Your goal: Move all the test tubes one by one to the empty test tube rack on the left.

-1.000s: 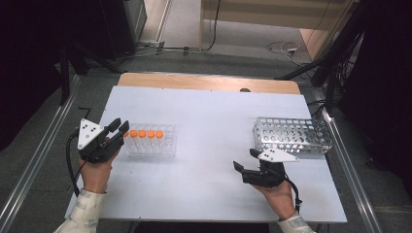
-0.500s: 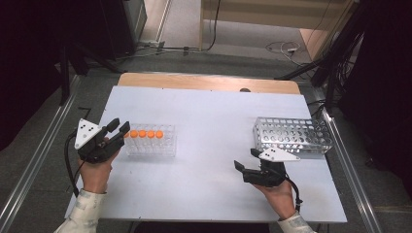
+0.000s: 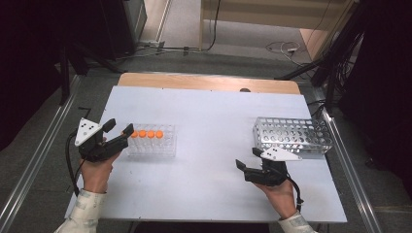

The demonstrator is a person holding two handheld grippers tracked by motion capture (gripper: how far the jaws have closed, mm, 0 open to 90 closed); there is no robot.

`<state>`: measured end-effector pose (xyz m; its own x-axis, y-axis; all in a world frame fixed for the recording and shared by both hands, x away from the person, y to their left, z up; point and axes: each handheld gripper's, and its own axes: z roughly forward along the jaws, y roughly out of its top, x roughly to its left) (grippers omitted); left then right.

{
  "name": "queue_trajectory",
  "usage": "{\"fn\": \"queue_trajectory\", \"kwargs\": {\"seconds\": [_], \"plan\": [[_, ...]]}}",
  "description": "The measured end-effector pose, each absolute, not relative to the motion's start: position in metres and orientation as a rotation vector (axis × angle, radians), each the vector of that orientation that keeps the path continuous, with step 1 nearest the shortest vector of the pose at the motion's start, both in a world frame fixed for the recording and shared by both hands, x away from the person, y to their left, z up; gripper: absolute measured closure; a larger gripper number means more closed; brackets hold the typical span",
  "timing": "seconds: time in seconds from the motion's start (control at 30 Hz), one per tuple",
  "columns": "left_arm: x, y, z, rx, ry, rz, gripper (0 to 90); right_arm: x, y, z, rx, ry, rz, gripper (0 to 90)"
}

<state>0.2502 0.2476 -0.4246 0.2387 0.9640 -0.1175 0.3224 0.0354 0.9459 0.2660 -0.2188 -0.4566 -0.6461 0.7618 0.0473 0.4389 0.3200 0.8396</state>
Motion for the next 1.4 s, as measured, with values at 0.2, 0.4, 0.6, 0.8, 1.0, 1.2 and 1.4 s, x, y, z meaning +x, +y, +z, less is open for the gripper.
{"fn": "queue_trajectory", "kwargs": {"seconds": [0.2,0.4,0.6,0.8,1.0,1.2,1.4], "plan": [[0.251,0.246,-0.426,1.490,1.271,0.793,28.6,0.266,-0.220,-0.457,1.075,2.231,1.249,22.8],[0.250,0.245,-0.429,1.487,1.276,0.794,26.8,0.268,-0.223,-0.456,1.086,2.219,1.249,22.9],[0.249,0.245,-0.430,1.487,1.280,0.795,26.8,0.268,-0.225,-0.456,1.091,2.209,1.252,22.8],[0.245,0.242,-0.431,1.491,1.273,0.792,26.7,0.269,-0.229,-0.456,1.107,2.196,1.246,22.8],[0.238,0.239,-0.430,1.496,1.263,0.791,26.1,0.270,-0.238,-0.454,1.127,2.170,1.246,22.8],[0.226,0.236,-0.431,1.495,1.252,0.788,25.1,0.269,-0.247,-0.453,1.141,2.148,1.243,22.8],[0.214,0.233,-0.437,1.506,1.249,0.790,25.2,0.268,-0.256,-0.453,1.160,2.125,1.241,22.8]]}}
